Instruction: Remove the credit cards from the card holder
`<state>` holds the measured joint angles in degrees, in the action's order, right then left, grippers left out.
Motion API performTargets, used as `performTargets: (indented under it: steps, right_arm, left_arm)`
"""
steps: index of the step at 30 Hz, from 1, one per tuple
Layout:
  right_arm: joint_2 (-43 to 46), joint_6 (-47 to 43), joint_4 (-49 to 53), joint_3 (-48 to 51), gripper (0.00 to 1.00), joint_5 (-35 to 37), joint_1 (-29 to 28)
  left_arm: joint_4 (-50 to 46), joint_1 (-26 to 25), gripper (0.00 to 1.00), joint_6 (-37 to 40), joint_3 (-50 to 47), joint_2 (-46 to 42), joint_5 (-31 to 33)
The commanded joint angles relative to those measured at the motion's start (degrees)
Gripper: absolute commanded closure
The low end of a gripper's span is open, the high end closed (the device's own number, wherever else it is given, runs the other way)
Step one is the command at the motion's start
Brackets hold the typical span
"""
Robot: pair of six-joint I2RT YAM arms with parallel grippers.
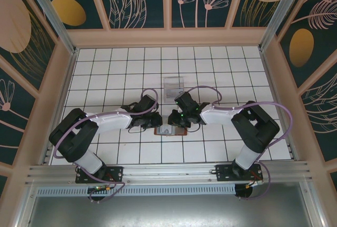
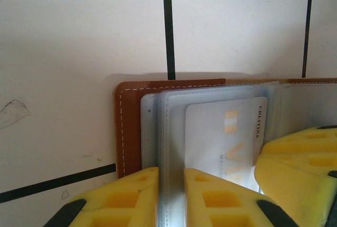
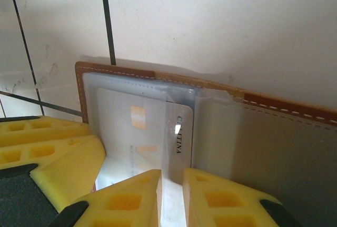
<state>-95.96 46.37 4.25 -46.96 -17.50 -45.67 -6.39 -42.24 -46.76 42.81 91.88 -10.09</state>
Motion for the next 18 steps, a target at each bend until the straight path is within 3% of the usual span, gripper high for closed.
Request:
performTargets:
  steps: [1, 18]
  right_arm:
    - [-0.6, -1.0, 0.0, 1.5, 0.81, 0.7, 0.5]
    - [1.1, -0.3, -0.6, 2.7, 0.81, 1.0, 0.8]
  left_arm:
    - [-6.9, -0.2, 0.81, 1.1, -1.9, 3.5, 2.6]
    - [-7.1, -0.2, 0.81, 1.1, -1.7, 4.4, 2.6]
